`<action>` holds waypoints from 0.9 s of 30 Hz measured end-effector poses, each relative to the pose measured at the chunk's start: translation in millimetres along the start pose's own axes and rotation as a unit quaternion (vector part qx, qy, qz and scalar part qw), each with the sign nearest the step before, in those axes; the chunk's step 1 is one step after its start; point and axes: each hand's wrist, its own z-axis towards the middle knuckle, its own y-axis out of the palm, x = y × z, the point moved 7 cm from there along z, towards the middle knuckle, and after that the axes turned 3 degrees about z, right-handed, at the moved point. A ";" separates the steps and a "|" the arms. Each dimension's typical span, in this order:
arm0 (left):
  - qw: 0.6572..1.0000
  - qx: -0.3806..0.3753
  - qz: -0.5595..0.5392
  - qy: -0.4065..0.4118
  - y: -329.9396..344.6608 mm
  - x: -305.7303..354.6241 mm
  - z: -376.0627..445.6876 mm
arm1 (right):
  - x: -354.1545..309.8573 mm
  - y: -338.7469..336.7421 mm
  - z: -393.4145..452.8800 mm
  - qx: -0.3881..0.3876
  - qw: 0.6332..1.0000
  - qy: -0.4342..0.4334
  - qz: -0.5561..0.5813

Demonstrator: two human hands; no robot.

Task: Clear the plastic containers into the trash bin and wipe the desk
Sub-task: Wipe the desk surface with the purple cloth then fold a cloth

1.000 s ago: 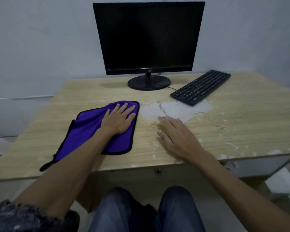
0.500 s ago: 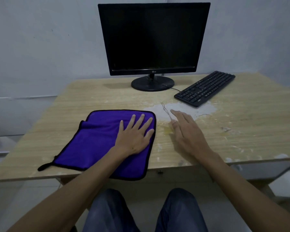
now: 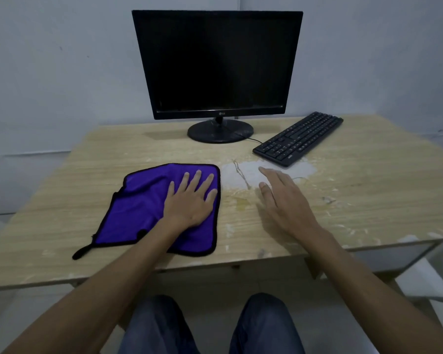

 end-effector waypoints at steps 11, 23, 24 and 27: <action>0.998 0.004 0.016 0.066 -9.4 -38.1 6.7 | -6.9 27.6 -10.6 -0.040 0.994 -0.059 -0.080; 0.996 -0.027 0.057 0.068 -16.1 -57.3 141.3 | 0.4 39.8 -1.6 -0.052 0.994 -0.022 -0.098; 0.994 -0.029 0.061 0.090 -13.9 -48.0 138.3 | -0.1 39.3 -2.6 -0.052 0.993 -0.022 -0.099; 0.987 -0.028 0.066 0.143 -12.1 -22.3 118.2 | -2.8 36.5 -2.3 -0.045 0.994 -0.021 -0.100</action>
